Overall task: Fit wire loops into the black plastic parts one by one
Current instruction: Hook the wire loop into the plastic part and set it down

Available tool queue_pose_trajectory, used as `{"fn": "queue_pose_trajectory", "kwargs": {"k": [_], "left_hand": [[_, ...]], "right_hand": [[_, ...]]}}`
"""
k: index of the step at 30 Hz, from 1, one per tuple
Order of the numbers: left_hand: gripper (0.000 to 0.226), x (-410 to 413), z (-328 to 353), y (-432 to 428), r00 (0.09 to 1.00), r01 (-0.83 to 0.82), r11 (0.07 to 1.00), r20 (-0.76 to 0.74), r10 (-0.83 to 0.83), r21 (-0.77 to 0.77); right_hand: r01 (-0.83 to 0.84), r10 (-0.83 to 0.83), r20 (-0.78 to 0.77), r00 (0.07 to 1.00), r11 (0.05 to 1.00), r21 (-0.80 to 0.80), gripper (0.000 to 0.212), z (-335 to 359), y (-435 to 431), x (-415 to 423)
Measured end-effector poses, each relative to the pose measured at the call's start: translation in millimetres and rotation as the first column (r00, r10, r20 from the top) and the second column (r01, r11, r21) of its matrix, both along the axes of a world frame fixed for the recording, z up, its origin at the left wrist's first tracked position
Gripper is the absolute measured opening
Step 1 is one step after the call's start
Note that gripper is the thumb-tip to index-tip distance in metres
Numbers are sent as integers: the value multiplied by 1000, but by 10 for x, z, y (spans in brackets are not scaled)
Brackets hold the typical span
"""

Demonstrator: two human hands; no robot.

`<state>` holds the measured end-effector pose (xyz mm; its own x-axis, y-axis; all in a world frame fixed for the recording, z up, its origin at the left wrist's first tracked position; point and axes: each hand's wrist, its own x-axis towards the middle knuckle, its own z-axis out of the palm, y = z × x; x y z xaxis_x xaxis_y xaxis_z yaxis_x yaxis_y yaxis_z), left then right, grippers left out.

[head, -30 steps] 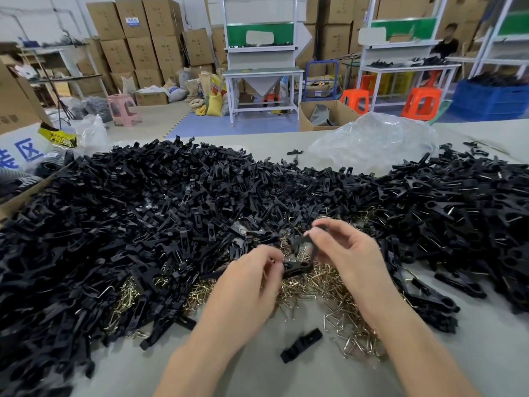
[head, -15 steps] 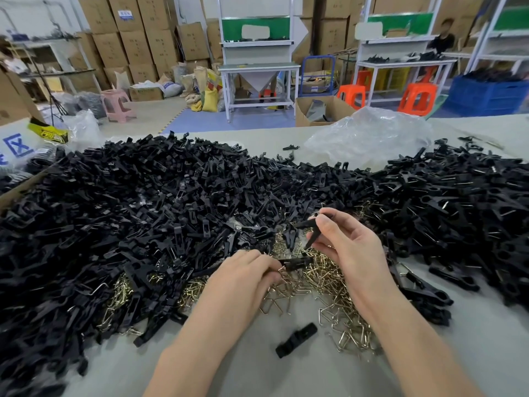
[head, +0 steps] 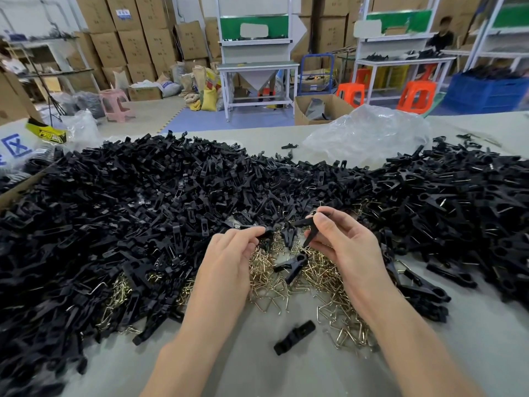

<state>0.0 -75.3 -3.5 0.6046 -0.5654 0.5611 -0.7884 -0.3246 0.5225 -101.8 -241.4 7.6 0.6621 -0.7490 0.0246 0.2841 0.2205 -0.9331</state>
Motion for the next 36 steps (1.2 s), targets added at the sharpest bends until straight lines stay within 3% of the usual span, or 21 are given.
{"fn": "queue_pose_trajectory", "kwargs": {"k": [4, 7, 11, 13, 16, 18, 21, 28, 36], "left_hand": [[64, 92, -13, 23, 943, -39, 973, 330, -38, 226], [71, 137, -9, 61, 931, -91, 964, 364, -6, 248], [62, 206, 20, 138, 934, -134, 971, 351, 57, 199], [49, 216, 46, 168, 957, -145, 978, 273, 100, 149], [29, 115, 116, 115, 983, -123, 983, -155, 102, -134], [25, 5, 151, 38, 913, -105, 946, -406, -31, -308], [22, -125, 171, -63, 754, -91, 882, -611, -242, -462], [31, -146, 142, -133, 562, -72, 883, -751, -348, -463], [33, -120, 118, -115, 595, -12, 917, -739, -315, -399]], "right_hand": [[-15, 15, -13, 1000, 1000, -10, 13, -10, 22, 10], [-17, 17, -27, 1000, 1000, -25, 14, -9, 24, 8], [-21, 19, -38, 999, 999, -41, 14, -1, 33, 5], [-29, 27, -41, 999, 999, -43, 14, 1, 42, 10], [-42, 41, -36, 999, 999, -18, 14, 7, 56, 16], [-62, 63, -17, 998, 998, 28, 17, 4, 76, 26], [-118, 118, 12, 993, 989, 84, 23, -10, 127, 56], [-224, 221, 39, 974, 968, 111, 30, -29, 221, 88], [-235, 229, 57, 972, 959, 159, 28, -11, 222, 90]]}}
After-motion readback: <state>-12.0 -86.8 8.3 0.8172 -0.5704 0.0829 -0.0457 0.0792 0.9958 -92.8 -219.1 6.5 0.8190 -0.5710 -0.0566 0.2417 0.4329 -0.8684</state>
